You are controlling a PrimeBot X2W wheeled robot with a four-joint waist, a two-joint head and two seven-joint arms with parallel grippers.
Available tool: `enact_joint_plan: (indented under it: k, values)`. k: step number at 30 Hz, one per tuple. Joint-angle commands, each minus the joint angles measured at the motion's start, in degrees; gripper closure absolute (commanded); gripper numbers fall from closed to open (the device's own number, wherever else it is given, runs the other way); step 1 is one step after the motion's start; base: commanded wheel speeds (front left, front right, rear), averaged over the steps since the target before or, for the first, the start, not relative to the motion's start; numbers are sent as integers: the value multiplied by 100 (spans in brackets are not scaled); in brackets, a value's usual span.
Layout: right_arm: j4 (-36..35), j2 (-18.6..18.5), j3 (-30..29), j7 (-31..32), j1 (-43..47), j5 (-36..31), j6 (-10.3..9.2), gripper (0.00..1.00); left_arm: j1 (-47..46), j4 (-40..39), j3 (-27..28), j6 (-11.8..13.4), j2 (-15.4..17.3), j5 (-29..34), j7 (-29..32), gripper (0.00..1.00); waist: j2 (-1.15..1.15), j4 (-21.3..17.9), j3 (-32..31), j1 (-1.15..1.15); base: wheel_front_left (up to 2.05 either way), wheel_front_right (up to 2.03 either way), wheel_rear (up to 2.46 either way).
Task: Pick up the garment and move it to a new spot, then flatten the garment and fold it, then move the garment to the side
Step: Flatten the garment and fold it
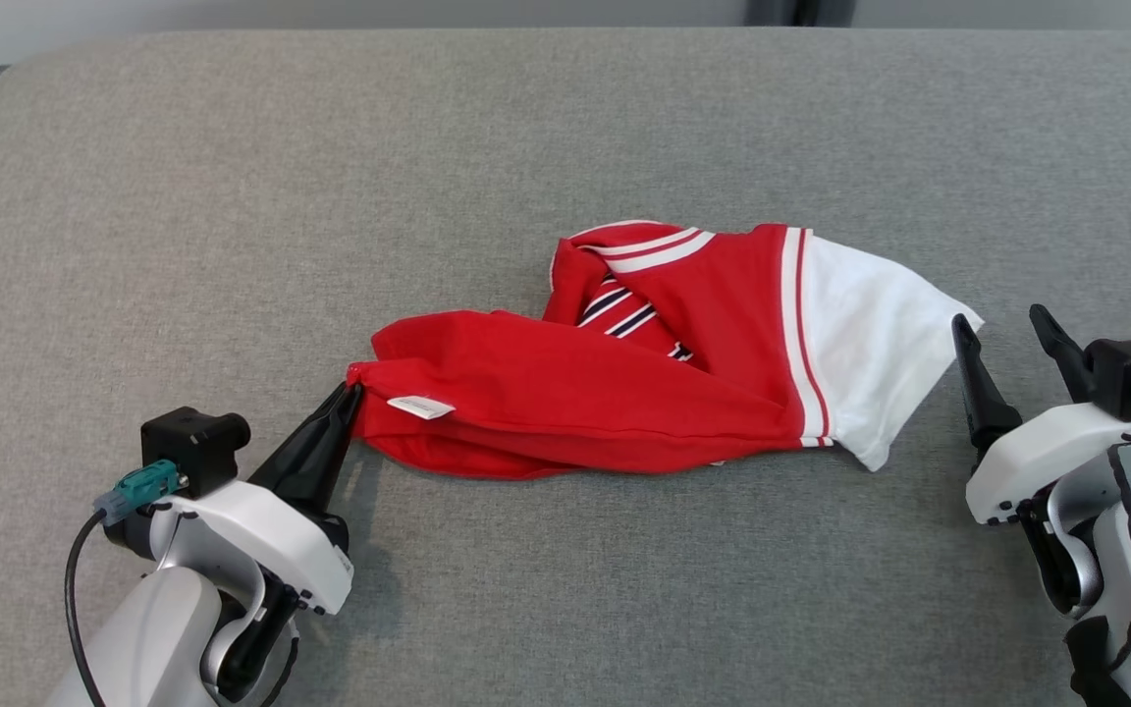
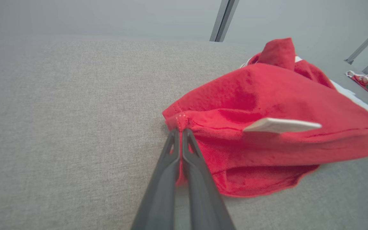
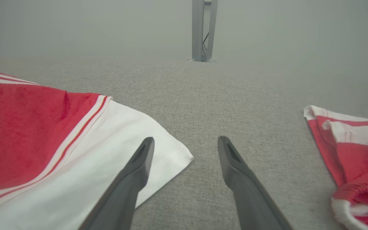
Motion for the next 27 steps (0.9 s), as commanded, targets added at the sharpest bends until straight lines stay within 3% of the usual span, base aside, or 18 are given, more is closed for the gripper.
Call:
enact_joint_plan:
  k: [1, 6, 7, 9, 13, 17, 27]
  values:
    - [237, -59, 26, -92, -139, 44, -5, 0, -127, -7, -4, 1, 4, 28, -47, 100, 0, 164, 164, 0, 0, 0, 0]
    - [1151, -69, 211, -216, -443, 120, -5, 0, -150, -18, -17, 16, 4, 70, -149, 100, 0, 229, 229, 0, 0, 0, 0]
    - [1275, -50, 264, -263, -462, 152, -4, 51, -146, -28, -8, 37, 17, 83, -179, 100, 0, 226, 227, 0, 0, 0, 0]
    - [1408, -29, 360, -389, -521, 268, -4, 100, -121, -78, 15, 65, 27, 91, -259, 100, 0, 209, 213, 0, 0, 0, 0]
    - [1366, -49, 443, -661, -625, 479, -6, 100, -56, -217, 68, 130, 58, 114, -371, 100, 0, 154, 153, 0, 0, 0, 0]
    - [819, -25, 421, -931, -681, 890, -5, 100, 23, -610, 190, 310, 156, 212, -534, 100, 0, 37, 9, 0, 0, 0, 0]
    - [-1892, -154, -86, -778, -471, 1505, -4, 100, 126, -2220, 560, 965, 584, 543, -546, 100, 0, -335, -509, 0, 0, 0, 0]
